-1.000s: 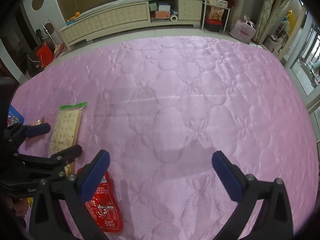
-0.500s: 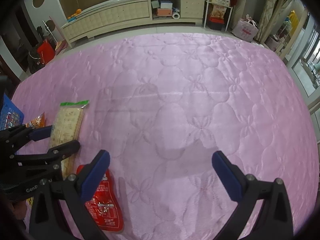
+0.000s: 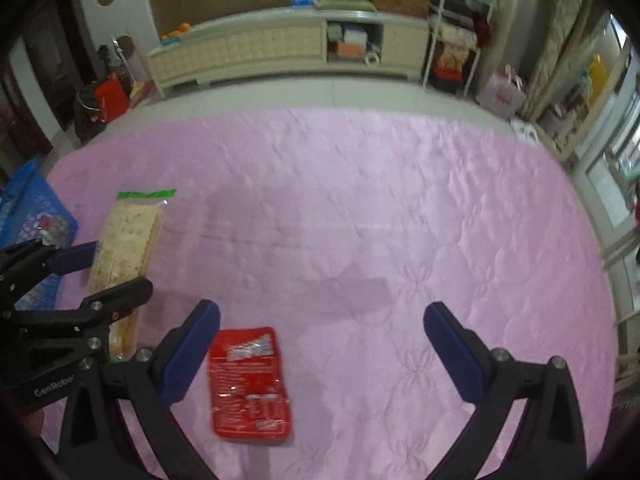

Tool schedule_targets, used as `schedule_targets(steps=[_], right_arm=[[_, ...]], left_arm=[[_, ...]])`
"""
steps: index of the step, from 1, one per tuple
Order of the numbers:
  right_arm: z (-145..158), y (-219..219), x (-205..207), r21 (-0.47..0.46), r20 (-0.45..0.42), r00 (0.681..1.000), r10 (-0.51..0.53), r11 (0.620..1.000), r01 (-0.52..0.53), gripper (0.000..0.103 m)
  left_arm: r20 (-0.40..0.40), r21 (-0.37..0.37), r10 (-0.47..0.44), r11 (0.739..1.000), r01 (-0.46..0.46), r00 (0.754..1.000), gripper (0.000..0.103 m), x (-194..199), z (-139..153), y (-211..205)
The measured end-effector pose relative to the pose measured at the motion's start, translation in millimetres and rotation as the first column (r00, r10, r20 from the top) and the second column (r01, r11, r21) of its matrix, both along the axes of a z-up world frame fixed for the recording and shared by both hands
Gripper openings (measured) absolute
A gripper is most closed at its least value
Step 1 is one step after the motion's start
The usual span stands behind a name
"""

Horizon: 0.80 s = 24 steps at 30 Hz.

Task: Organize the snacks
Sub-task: 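Lower the left gripper onto the green-edged cracker pack and close it, then carry the cracker pack over the basket with the left gripper while the right gripper grasps the orange snack bar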

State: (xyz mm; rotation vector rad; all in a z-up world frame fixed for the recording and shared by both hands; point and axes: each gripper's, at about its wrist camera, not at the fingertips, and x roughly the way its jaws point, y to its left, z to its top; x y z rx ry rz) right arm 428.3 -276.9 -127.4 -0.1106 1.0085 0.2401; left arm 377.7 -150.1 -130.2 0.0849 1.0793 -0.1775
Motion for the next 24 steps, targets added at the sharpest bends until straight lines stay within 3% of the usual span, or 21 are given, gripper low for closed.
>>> schedule_targets(steps=[5,9,17,24], right_arm=[[15.2,30.4,-13.9,0.043,0.07,0.994,0.088,0.995,-0.091,0.103],[21.5,49.6,-13.8,0.104,0.048,0.988,0.148,0.983,-0.152,0.103],[40.7,97.0,-12.1,0.1,0.068,0.962,0.264,0.958,-0.27,0.103],[31.3,148.3,-14.9,0.041,0.042,0.901,0.432,0.9,-0.434,0.101]], left_arm=[[0.063,0.012,0.029,0.999,-0.03,0.998,0.055,-27.4,34.3,28.3],[0.099,-0.006,0.065,0.998,-0.064,0.993,0.055,-47.7,56.9,62.3],[0.158,-0.038,0.157,0.988,-0.152,0.975,0.055,-79.3,90.1,133.2],[0.182,-0.034,0.215,0.977,-0.212,0.96,0.055,-100.7,102.2,176.2]])
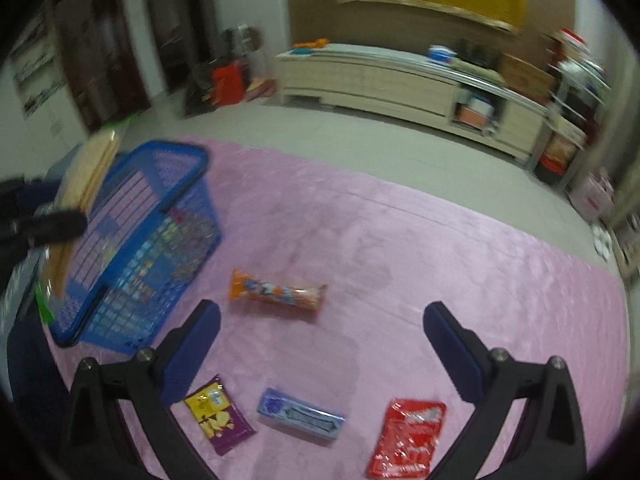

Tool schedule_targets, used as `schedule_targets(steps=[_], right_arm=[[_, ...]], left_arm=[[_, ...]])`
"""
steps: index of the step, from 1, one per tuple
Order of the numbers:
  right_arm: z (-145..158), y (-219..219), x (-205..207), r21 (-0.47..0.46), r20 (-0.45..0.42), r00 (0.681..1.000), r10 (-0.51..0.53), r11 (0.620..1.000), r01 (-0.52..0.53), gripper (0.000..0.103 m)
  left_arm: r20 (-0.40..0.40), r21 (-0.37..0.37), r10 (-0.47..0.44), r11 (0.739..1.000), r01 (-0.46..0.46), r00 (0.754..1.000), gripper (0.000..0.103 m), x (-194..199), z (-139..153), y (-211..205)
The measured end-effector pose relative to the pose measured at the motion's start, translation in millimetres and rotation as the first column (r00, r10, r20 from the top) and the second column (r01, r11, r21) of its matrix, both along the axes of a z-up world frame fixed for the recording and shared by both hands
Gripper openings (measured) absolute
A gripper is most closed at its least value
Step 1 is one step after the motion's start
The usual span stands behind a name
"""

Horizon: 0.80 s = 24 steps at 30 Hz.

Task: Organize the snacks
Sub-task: 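Carry the cracker pack over the basket with the left gripper while the right gripper grasps the orange snack bar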

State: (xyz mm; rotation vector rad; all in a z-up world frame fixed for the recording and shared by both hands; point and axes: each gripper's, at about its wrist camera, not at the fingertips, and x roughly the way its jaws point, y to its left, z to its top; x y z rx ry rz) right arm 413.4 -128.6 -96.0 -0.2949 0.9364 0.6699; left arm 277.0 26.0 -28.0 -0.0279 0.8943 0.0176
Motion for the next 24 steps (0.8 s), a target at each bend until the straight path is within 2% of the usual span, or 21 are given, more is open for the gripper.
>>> schedule_targets(steps=[3,6,7,9,16,21,24], right_arm=[[-12.7,24.4,-4.1,-0.082,0.024,0.997,0.075,0.994,-0.073,0.099],[-31.3,44.7,-2.8,-0.152,0.019,0.989,0.149,0.978,-0.144,0.089],[-39.0,50.6,-1.8,-0.164,0.009,0.985,0.174,0.972,-0.17,0.083],[-49.6,57.3,-0.4,-0.181,-0.01,0.981,0.195,0.964,-0.193,0.078],[-76.4,70.7,11.8,-0.204,-0.062,0.965,0.254,0.943,-0.261,0.074],[-96.0,84.9,16.0,-0.232,-0.113,0.944,0.309,0.916,-0.327,0.063],[-104.6,91.3,16.8,-0.244,-0.123,0.932,0.341,0.9,-0.362,0.063]], left_arm=[[-0.006,-0.001,0.035,0.999,-0.035,0.999,0.055,-3.1,-2.5,16.6],[-0.02,0.006,0.07,0.998,-0.07,0.997,0.055,-6.9,-8.9,31.7],[-0.028,0.005,0.083,0.997,-0.083,0.996,0.055,-7.5,-11.7,37.2],[-0.044,0.007,0.105,0.995,-0.104,0.994,0.055,-8.6,-17.7,46.9],[-0.118,-0.002,0.131,0.991,-0.133,0.984,0.055,1.5,-41.9,67.7],[-0.162,-0.015,0.112,0.993,-0.116,0.98,0.055,12.1,-59.0,75.2],[-0.196,-0.034,0.09,0.995,-0.099,0.977,0.056,18.9,-69.0,76.6]])
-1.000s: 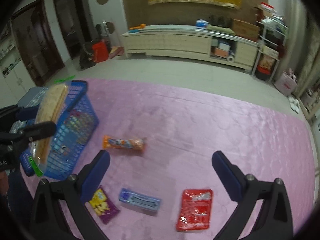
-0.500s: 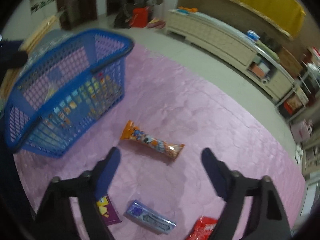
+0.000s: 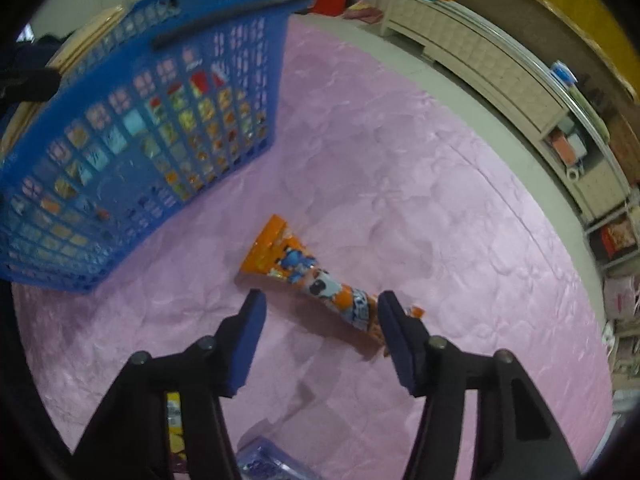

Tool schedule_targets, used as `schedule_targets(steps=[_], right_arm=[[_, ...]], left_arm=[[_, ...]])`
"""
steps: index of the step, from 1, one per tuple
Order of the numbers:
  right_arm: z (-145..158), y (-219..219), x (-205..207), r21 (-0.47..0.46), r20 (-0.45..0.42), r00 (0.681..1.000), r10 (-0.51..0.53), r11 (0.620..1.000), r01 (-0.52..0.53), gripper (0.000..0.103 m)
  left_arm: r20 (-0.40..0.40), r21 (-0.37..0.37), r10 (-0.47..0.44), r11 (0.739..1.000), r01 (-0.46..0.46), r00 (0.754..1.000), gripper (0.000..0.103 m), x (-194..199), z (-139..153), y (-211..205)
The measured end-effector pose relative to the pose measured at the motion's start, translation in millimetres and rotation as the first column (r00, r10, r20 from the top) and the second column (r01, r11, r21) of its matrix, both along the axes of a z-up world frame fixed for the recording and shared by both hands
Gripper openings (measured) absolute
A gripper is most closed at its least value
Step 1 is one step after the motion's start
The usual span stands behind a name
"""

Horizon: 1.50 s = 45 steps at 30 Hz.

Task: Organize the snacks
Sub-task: 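Carry the cracker pack over the basket with the left gripper while the right gripper grasps the orange snack bar, then open the left gripper to drop the cracker pack into the basket, then carry the orange snack bar over the basket and open the right gripper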

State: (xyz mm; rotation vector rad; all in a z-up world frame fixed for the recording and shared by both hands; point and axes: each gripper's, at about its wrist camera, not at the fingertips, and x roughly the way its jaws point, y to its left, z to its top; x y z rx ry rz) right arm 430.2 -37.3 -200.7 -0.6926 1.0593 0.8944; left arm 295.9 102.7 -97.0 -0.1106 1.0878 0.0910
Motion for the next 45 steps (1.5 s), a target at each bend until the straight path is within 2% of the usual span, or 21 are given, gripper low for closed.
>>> schedule_targets(steps=[3,7,9,12,17,23,28,35,39,42,45], right_arm=[[-1.7,2.8,5.7,0.017,-0.013,1.0,0.002,1.0,-0.002,0.063],[-12.1,5.8,13.3,-0.026,-0.014,1.0,0.015,1.0,-0.015,0.061],[-15.8,5.0,14.8,-0.024,-0.02,1.0,0.009,1.0,-0.01,0.056],[-12.1,1.0,18.3,0.007,-0.016,0.999,-0.037,0.999,0.037,0.021],[-2.5,-10.8,8.5,0.072,-0.024,0.996,-0.082,0.994,0.084,0.018],[22.7,-20.0,-10.0,0.169,-0.052,0.988,-0.145,0.974,0.152,0.017],[55.7,-23.7,-28.4,0.249,-0.078,0.978,-0.192,0.947,0.205,0.017],[105.5,-26.1,-65.0,0.32,-0.013,0.969,-0.246,0.917,0.237,0.017],[130.6,-26.4,-90.6,0.356,-0.02,0.962,-0.272,0.897,0.262,0.017],[145.8,-24.0,-103.6,0.365,-0.004,0.96,-0.281,0.893,0.263,0.017],[157.8,-17.1,-115.5,0.376,0.009,0.963,-0.27,0.893,0.247,0.017]], left_arm=[[-0.017,0.019,-0.021,1.0,0.021,1.0,0.056,7.8,-7.8,-3.3],[-0.033,-0.002,-0.046,0.999,0.046,0.998,0.056,22.1,-13.6,-2.4],[-0.037,0.007,-0.067,0.998,0.067,0.997,0.056,28.0,-14.7,-4.7],[-0.056,0.019,-0.094,0.995,0.095,0.994,0.057,37.7,-20.1,-10.6],[-0.021,0.053,-0.098,0.994,0.099,0.995,0.065,39.7,-18.8,-12.6],[0.026,0.042,-0.088,0.995,0.086,0.996,0.065,22.6,-5.3,-11.4],[0.08,0.034,-0.099,0.995,0.097,0.992,0.066,-1.4,16.2,-16.2],[0.166,0.075,-0.135,0.989,0.124,0.977,0.069,-42.9,47.7,-29.7],[0.212,0.073,-0.137,0.99,0.124,0.968,0.071,-63.5,61.3,-27.9],[0.254,0.068,-0.136,0.99,0.122,0.958,0.078,-78.3,71.4,-24.2],[0.281,0.07,-0.135,0.99,0.12,0.95,0.078,-90.5,77.0,-21.5]])
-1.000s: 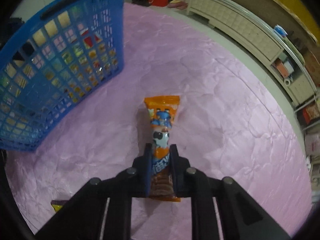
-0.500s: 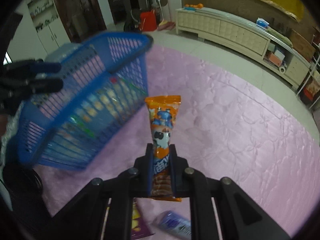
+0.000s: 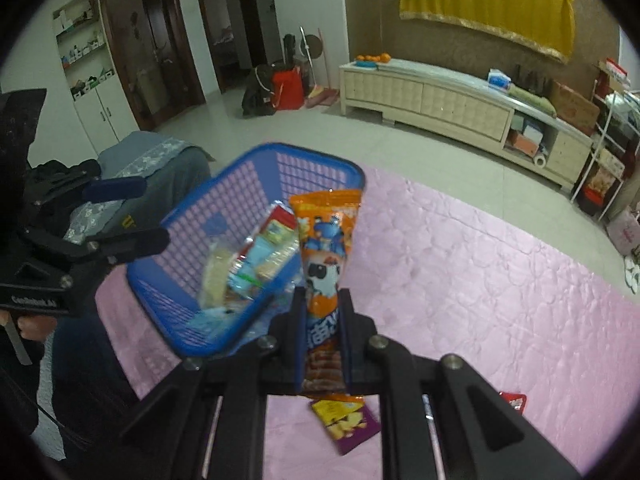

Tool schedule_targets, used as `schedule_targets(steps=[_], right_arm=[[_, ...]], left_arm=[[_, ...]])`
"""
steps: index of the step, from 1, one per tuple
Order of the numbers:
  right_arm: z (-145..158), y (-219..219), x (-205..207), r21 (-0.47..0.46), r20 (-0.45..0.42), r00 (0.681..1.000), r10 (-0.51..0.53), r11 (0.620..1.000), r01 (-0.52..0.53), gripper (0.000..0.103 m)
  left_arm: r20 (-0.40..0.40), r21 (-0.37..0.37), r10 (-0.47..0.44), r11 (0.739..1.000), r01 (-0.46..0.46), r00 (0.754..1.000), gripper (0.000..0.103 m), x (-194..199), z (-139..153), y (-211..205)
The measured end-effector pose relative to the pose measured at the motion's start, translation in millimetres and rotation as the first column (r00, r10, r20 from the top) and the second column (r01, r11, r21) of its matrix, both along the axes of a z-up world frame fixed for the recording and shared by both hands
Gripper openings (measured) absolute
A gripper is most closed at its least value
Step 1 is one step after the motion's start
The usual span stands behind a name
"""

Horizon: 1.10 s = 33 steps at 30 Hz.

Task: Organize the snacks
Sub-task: 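Carry the orange snack bar over the basket and open the right gripper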

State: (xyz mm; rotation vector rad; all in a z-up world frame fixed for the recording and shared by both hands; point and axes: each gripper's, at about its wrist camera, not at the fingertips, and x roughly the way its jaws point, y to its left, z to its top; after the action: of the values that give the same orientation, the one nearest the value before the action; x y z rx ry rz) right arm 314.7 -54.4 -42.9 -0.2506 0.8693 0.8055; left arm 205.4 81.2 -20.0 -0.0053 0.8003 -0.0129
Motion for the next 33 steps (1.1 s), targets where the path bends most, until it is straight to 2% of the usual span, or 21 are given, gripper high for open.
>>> schedule_targets(steps=[5,12,17,21,33], right_arm=[[15.4,20.1,-13.5,0.022,0.004,1.0,0.015,1.0,-0.015,0.017],[17.0,45.8,-13.0,0.026,-0.018,1.0,0.022,0.999,-0.021,0.017],[16.1,70.5,-7.4,0.028,-0.028,0.999,0.027,0.999,-0.026,0.017],[4.6,84.8,4.9,0.032,-0.069,0.997,0.025,0.999,-0.022,0.017],[-36.6,131.2,35.7,-0.069,-0.133,0.991,0.012,0.997,-0.022,0.018]], left_arm=[[0.026,0.007,0.01,1.0,-0.01,1.0,0.078,-10.3,6.1,13.0],[0.043,-0.002,0.052,0.999,-0.052,0.998,0.079,-21.7,9.6,39.6],[0.026,-0.007,0.096,0.995,-0.096,0.995,0.079,-23.1,4.4,62.9],[0.009,-0.018,0.13,0.991,-0.13,0.991,0.079,-20.7,-2.4,80.0],[-0.051,-0.09,0.161,0.982,-0.165,0.986,0.079,6.8,-38.0,119.1]])
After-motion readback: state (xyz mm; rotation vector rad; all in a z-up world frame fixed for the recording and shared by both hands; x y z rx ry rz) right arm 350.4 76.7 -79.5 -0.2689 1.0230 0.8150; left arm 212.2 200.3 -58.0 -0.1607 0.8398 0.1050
